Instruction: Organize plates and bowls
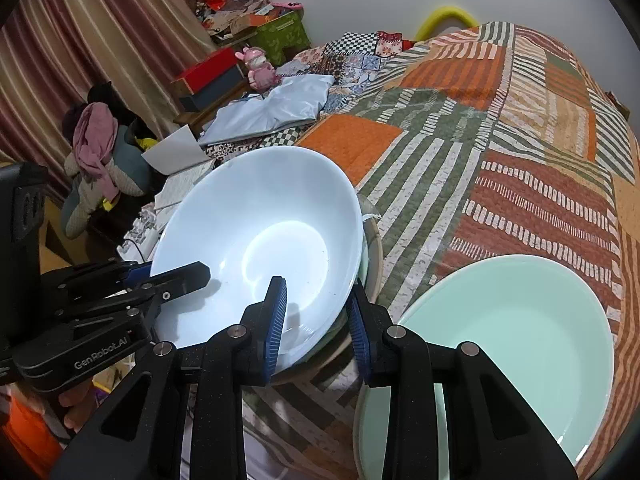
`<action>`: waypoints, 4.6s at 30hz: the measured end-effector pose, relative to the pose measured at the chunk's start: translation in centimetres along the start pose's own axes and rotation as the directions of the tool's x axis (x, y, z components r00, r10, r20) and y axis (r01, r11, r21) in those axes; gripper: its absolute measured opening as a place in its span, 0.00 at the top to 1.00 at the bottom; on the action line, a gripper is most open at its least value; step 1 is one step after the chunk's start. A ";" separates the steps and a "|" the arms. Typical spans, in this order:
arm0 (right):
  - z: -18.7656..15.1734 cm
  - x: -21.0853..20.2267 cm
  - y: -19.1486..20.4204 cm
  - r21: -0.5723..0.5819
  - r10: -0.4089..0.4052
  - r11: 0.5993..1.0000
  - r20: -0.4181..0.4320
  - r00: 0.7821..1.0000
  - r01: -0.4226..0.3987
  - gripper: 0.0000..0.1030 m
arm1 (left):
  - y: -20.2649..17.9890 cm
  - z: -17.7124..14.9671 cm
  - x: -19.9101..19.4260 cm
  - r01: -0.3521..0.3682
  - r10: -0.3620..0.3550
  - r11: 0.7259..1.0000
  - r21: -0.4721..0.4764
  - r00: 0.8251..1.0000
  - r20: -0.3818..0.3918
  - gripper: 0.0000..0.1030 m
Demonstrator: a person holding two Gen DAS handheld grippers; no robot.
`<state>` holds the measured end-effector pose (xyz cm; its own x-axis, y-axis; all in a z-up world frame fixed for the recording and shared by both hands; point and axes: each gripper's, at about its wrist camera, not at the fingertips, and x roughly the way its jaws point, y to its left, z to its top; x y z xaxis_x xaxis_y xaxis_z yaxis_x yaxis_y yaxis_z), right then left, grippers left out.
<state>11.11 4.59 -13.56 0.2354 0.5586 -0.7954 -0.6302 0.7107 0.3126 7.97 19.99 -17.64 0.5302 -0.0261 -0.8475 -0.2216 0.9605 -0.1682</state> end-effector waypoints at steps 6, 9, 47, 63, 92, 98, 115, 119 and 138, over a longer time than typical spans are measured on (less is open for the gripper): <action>0.1 -0.3 -0.2 -0.010 -0.001 1.000 -0.003 1.000 0.001 0.73 | 0.3 0.0 0.4 0.007 -0.007 1.000 -0.013 1.000 -0.008 0.79; 0.2 -0.5 -0.3 -0.019 -0.002 1.000 0.002 1.000 0.002 0.73 | 0.3 0.1 0.5 0.003 -0.004 1.000 -0.013 1.000 -0.011 0.79; 0.1 0.1 -2.1 0.000 -0.014 1.000 -0.011 1.000 0.014 0.72 | 1.9 -0.5 0.4 -0.036 0.036 0.999 -0.014 0.999 -0.027 0.57; 0.2 3.1 -1.6 -0.001 0.007 1.000 -0.082 0.997 -0.007 0.68 | 1.6 -0.7 3.1 0.053 -0.058 0.997 -0.057 0.995 -0.082 0.56; 0.7 0.8 -2.4 0.024 -0.005 1.000 -0.027 1.000 0.006 0.68 | -0.5 0.2 1.5 0.038 -0.042 0.995 -0.092 0.998 -0.043 0.57; 0.7 -1.5 -2.9 0.029 -0.024 0.999 0.020 1.000 0.024 0.68 | -2.3 0.8 0.0 0.056 -0.057 0.996 -0.064 0.998 -0.008 0.56; -0.5 -6.5 -6.3 0.074 -0.076 0.995 0.104 0.992 0.068 0.68 | -8.4 1.4 -1.7 0.097 -0.098 0.995 0.025 0.995 0.029 0.56; -1.1 -7.4 -7.1 0.090 -0.088 0.993 0.114 0.990 0.078 0.68 | -9.8 1.3 -1.8 0.104 -0.105 0.994 0.044 0.994 0.028 0.56; -4.4 -10.4 -11.7 0.179 -0.143 0.977 0.124 0.982 0.120 0.68 | -16.4 0.2 0.3 0.148 -0.145 0.981 0.123 0.989 -0.031 0.56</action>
<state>12.78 -11.38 -11.20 0.4128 0.4998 -0.7615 -0.4551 0.8373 0.3029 11.95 4.28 -15.02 0.5308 -0.1737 -0.8295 -0.0382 0.9729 -0.2282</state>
